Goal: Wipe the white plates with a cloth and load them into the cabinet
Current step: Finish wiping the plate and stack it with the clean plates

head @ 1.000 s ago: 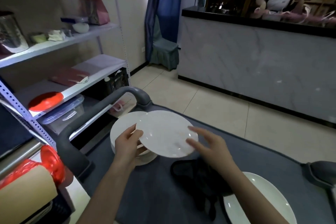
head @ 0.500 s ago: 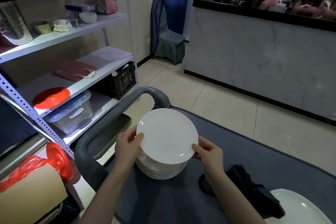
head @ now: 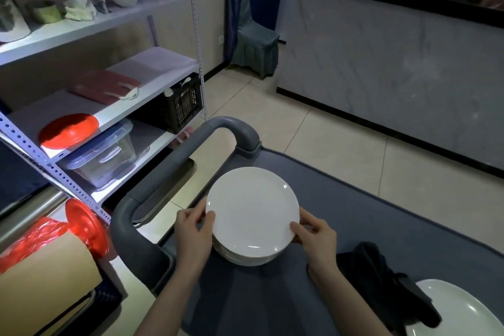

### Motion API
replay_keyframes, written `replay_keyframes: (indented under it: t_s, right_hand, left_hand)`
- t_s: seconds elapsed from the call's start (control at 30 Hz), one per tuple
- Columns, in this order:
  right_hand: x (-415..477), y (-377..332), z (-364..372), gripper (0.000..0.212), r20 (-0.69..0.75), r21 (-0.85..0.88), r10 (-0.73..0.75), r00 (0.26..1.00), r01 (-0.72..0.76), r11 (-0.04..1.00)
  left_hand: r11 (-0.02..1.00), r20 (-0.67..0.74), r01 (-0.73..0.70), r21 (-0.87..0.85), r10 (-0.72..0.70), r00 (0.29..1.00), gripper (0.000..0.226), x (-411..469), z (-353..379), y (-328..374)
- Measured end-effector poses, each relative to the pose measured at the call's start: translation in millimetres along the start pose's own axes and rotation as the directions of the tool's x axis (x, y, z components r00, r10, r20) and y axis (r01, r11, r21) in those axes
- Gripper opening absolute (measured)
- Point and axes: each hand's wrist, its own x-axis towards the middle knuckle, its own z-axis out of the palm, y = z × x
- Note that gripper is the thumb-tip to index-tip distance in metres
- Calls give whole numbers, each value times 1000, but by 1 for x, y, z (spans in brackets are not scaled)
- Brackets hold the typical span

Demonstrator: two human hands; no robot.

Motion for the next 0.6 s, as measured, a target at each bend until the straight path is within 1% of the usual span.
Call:
replay_keyframes:
  t_s: [0.13,0.33,0.43,0.5,0.53,0.6]
  right_hand:
    - [3,0,-3,39,57,-32,-7,998,9,999]
    - [2,-13,-16,37,186,-80,15,982,0,997]
    - [-3,-15,-36,31,163,-90,-2,987,17,996]
    - [-6,-15,-57,27,124,-91,-24,992,35,995]
    - [-8,-15,-70,25,101,-96,-36,994,46,994]
    - [-12,-12,-102,21,56,-121,-50,997,57,991]
  left_hand:
    - [999,-29,-18,44,19,999,39,-7,5,-1]
    - [977,-61,-104,185,117,991,42,-13,6,9]
    - [956,-104,-163,246,193,976,41,-26,11,20]
    - [947,-140,-245,206,277,951,33,-43,23,30]
    - [945,-135,-285,163,307,942,28,-53,33,37]
    - [937,-73,-343,63,347,935,26,-76,57,48]
